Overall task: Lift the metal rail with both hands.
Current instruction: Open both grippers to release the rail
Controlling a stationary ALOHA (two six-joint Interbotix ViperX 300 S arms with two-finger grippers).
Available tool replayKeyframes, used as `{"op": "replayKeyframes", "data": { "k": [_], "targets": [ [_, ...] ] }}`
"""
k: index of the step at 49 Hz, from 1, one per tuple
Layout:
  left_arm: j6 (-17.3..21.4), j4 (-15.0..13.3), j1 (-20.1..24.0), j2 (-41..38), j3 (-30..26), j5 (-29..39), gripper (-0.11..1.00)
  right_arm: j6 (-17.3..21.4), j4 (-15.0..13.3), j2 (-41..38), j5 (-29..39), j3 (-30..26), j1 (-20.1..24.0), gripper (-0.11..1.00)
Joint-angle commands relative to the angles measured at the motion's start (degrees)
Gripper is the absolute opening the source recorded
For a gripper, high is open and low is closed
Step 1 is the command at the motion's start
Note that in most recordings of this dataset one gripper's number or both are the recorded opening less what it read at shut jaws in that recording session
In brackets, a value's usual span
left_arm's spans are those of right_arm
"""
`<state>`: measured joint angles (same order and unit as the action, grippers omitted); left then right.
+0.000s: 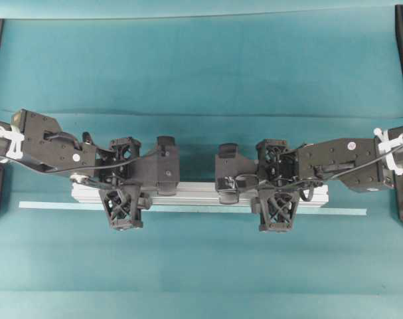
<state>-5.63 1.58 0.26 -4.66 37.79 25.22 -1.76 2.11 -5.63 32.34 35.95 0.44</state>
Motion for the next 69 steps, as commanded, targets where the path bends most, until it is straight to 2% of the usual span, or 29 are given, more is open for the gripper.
{"op": "replayKeyframes", "data": {
  "k": [1, 11, 23, 53, 55, 60, 63, 65, 69],
  "targets": [
    [-0.62, -0.09, 0.26, 0.18, -0.26, -0.26, 0.35, -0.18, 0.18, -0.35, 0.18, 0.18, 0.53, 0.38],
    [-0.35, -0.09, 0.26, 0.26, -0.35, -0.26, 0.35, 0.18, 0.09, -0.53, -0.18, 0.44, 0.62, 0.38],
    [0.18, -0.09, 0.09, 0.18, -0.44, -0.53, 0.35, 0.97, 0.62, -0.44, -4.39, 0.44, 0.53, 0.38],
    [0.09, -0.09, -0.79, 0.44, -0.18, -1.05, 0.36, 1.58, 0.88, -0.26, -4.31, 1.14, 0.09, 0.39],
    [0.09, -0.09, -0.88, 0.44, -0.26, -1.14, 0.35, 1.67, 0.88, -0.18, -4.31, 1.23, 0.00, 0.45],
    [-0.09, -0.09, -0.88, 0.44, -0.35, -1.23, 0.35, 2.72, 1.05, -0.18, -4.22, 1.32, -0.70, 0.73],
    [-0.35, -0.09, -0.97, 0.53, -0.18, -1.23, 0.35, 3.96, 1.05, -0.09, -4.31, 1.32, -1.14, 0.86],
    [-0.44, -0.09, -1.05, 0.53, -0.09, -1.23, 0.35, 4.66, 1.05, -0.09, -4.31, 1.32, -1.32, 0.90],
    [-0.44, -0.09, -1.23, 0.53, -0.09, -1.23, 0.35, 4.92, 0.97, -0.09, -4.39, 1.32, -1.41, 0.90]
  ]
}}
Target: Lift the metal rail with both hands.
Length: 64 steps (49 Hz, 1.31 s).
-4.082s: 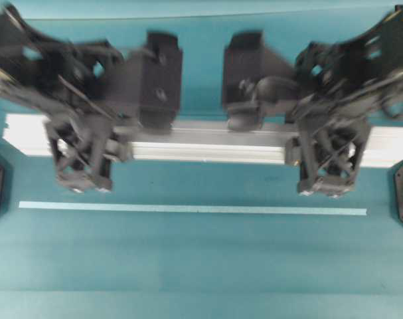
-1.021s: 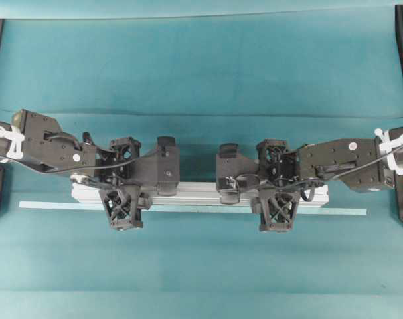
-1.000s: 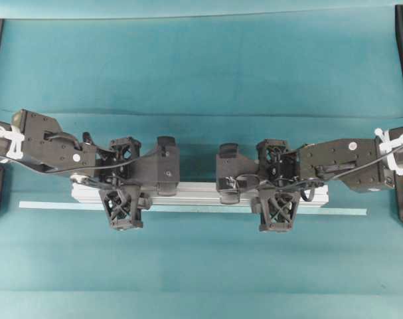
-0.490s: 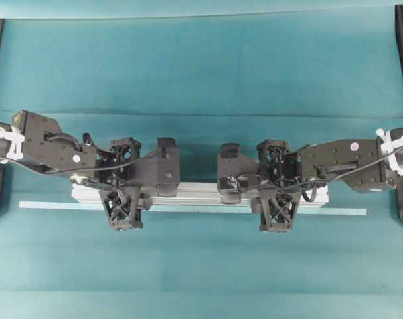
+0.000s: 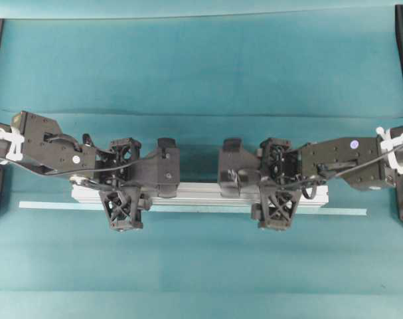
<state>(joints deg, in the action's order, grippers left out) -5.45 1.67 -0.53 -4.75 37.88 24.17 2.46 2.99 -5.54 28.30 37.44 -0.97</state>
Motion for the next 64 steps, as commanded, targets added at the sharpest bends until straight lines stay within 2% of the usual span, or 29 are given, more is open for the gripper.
{"op": "replayKeyframes", "data": {
  "k": [1, 13, 21, 25, 34, 42, 64],
  "targets": [
    [-0.62, -0.18, -0.53, 0.62, -0.09, -0.18, 0.36, 0.70, 0.00, -0.18, -0.44, -0.18, 0.09, 0.90],
    [-0.70, -0.18, -0.62, 0.62, -0.09, -0.18, 0.38, 0.62, 0.00, -0.18, -0.70, -0.18, 0.44, 0.91],
    [0.09, -0.18, -0.70, 0.70, 0.00, -0.18, 0.84, 0.62, 0.00, -0.18, -0.79, -0.09, 0.79, 0.91],
    [0.18, -0.18, -0.70, 0.70, 0.09, -0.26, 0.97, 0.62, 0.00, -0.18, -0.88, -0.18, 0.88, 0.91],
    [0.26, -0.18, -0.70, 3.34, 0.09, -0.09, 0.96, 0.88, 0.00, 0.70, -0.53, -0.35, 0.88, 0.91],
    [0.09, -0.18, -0.44, 9.05, 0.70, 0.09, 0.96, 1.05, 0.00, 3.69, -0.88, -0.62, 0.88, 0.91],
    [0.00, -0.18, -0.79, 23.91, 2.55, 0.18, 0.96, 0.97, -1.05, 19.42, -0.88, -0.62, 0.00, 0.91]
  ]
}}
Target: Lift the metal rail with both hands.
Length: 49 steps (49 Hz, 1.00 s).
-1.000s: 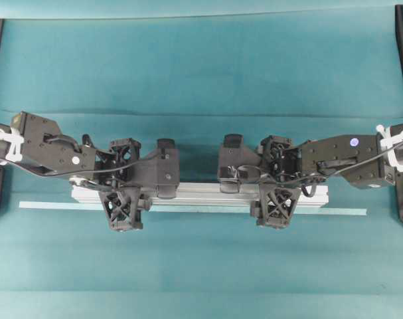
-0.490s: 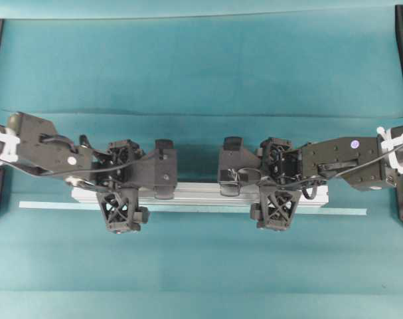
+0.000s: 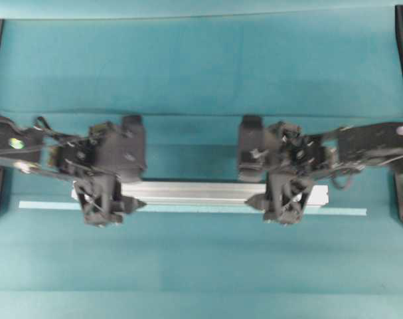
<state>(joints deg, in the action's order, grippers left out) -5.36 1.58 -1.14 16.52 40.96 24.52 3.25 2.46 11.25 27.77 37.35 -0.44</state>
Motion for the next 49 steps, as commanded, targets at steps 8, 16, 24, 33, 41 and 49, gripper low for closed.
{"op": "replayKeyframes", "data": {
  "k": [8, 16, 24, 33, 41, 49],
  "targets": [
    [0.00, -0.09, -0.18, 6.86, -0.53, -0.35, 0.96, 0.09, -1.32, 7.12, -0.35, 0.09, -1.23, 0.91],
    [0.53, -0.09, 0.09, 9.93, -0.18, -0.18, 0.96, 0.09, -1.41, 10.63, -1.85, 1.67, -2.02, 0.91],
    [1.93, -0.09, 0.44, 13.45, 0.18, -0.35, 0.96, 0.09, -1.41, 15.12, -5.36, 3.52, -3.25, 0.91],
    [2.20, -0.09, 0.62, 16.88, 0.26, -1.23, 0.96, 0.09, -1.41, 21.36, -11.51, 6.59, -4.57, 0.91],
    [2.20, -0.09, 1.14, 19.95, 0.88, -4.92, 0.96, 0.09, -1.49, 26.81, -13.89, 9.05, -5.01, 0.91],
    [2.20, -0.09, 2.55, 23.64, 1.85, -10.02, 0.96, 0.09, -1.41, 29.79, -13.80, 10.20, -5.36, 0.91]
  ]
}}
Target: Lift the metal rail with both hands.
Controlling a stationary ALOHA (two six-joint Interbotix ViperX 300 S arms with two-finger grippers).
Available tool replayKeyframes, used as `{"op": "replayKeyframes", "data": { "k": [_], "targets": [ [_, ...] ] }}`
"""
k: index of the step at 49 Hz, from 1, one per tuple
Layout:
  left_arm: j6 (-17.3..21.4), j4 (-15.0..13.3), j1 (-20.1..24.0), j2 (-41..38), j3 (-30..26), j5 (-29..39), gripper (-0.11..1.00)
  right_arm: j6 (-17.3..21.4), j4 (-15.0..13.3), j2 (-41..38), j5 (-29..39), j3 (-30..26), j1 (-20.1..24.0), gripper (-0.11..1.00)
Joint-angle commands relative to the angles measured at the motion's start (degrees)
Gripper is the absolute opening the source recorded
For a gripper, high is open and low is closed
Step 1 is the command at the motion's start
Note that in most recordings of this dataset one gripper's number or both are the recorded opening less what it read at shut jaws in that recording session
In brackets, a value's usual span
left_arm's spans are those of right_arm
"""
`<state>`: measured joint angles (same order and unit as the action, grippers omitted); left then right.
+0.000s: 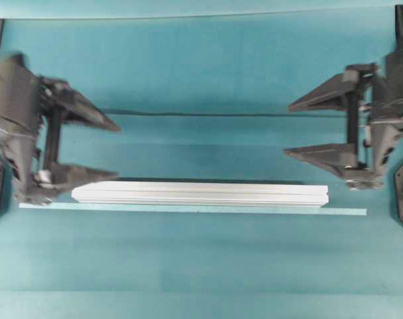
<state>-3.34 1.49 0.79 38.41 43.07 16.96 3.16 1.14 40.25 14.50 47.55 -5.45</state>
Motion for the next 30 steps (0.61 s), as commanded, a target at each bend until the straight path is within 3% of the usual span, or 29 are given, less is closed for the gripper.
{"op": "replayKeyframes", "data": {
  "k": [1, 30],
  "targets": [
    [0.09, 0.00, 0.70, 2.20, -0.18, -2.99, 0.96, 0.18, -0.09, 0.97, -0.62, 0.00, -0.44, 0.91],
    [-0.53, 0.00, 1.58, 13.36, 1.76, -4.83, 0.95, 0.18, -0.18, 10.99, -0.53, 1.05, -2.81, 0.91]
  ]
}}
